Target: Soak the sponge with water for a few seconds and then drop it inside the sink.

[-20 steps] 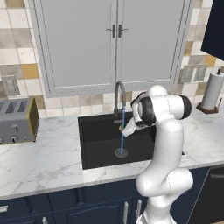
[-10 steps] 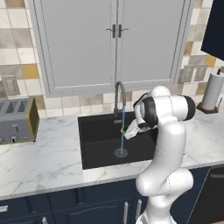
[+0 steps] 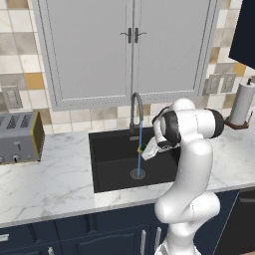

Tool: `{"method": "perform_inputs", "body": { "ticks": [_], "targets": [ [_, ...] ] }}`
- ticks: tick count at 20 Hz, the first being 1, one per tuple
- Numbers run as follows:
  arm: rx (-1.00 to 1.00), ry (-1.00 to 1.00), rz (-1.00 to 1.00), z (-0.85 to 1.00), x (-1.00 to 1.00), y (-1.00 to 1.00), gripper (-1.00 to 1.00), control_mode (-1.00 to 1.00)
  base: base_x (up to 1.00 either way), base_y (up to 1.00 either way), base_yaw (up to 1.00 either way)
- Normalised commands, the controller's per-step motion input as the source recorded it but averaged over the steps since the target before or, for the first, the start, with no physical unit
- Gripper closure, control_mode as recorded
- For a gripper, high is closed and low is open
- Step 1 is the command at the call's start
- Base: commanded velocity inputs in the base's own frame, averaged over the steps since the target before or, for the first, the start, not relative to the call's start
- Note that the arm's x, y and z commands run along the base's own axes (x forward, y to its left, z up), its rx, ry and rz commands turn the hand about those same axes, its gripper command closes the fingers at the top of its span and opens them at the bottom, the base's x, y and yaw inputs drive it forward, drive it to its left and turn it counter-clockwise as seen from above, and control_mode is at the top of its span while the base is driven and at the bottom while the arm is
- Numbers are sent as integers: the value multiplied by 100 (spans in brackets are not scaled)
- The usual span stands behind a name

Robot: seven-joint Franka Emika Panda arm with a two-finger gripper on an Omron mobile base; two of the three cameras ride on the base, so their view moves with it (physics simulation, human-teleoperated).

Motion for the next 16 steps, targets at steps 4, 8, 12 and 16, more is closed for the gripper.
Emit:
{"method": "perform_inputs", "body": {
  "ticks": [4,8,12,16],
  "targets": [
    [0,0,0,0,30,0,100,-100,0,0,0],
    [0,0,0,0,6,0,100,-100,0,0,0],
    [0,0,0,0,0,0,100,-100,0,0,0],
    [0,0,0,0,-7,0,100,-100,0,0,0]
  ]
}}
